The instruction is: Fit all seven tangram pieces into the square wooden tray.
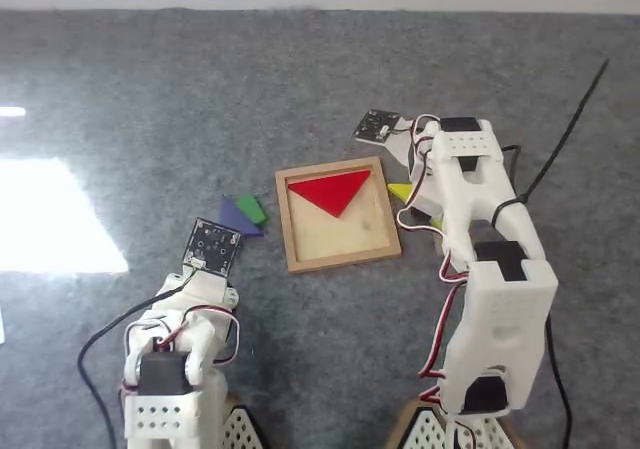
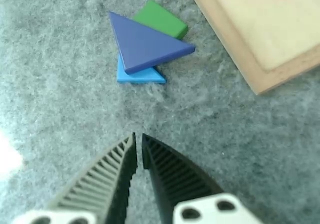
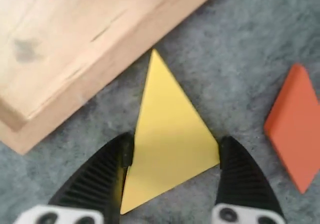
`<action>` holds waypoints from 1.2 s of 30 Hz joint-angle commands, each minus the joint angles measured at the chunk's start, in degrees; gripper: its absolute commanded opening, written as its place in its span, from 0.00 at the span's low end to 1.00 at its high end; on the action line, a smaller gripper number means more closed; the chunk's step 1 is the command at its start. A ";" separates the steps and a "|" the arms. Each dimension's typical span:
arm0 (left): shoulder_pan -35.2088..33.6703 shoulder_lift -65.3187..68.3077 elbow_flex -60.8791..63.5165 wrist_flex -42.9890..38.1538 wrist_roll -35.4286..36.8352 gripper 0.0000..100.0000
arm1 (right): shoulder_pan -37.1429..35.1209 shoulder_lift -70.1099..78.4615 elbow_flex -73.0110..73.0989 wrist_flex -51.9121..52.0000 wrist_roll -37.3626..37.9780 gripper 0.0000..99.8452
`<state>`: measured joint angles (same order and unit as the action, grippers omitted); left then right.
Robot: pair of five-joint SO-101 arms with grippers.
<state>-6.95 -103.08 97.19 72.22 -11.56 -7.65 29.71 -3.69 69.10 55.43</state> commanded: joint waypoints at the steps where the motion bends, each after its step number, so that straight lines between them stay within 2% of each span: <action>1: -0.18 -1.14 -0.75 0.35 0.26 0.02 | 1.45 -4.53 -3.96 4.79 -1.32 0.15; 6: -0.18 -1.14 -0.75 0.35 0.26 0.02 | 1.45 -8.75 -7.03 11.47 -1.41 0.15; 13: -0.18 -1.14 -0.75 0.35 0.26 0.02 | 1.89 -12.26 -6.86 12.70 -4.92 0.15; 17: -0.18 -1.14 -0.75 0.35 0.26 0.02 | 2.51 -12.18 -6.15 15.43 -8.70 0.23; 23: -0.18 -1.14 -0.75 0.35 0.26 0.02 | 1.71 -10.51 -0.70 9.54 -9.93 0.36; 31: -0.18 -1.14 -0.75 0.35 0.26 0.02 | 2.24 -1.71 0.26 0.22 -9.93 0.36; 36: -0.18 -1.14 -0.75 0.35 0.26 0.02 | 1.89 0.31 0.26 -0.92 -10.37 0.36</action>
<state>-6.95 -103.08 97.19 72.22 -11.56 -5.63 30.24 -2.99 69.54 46.11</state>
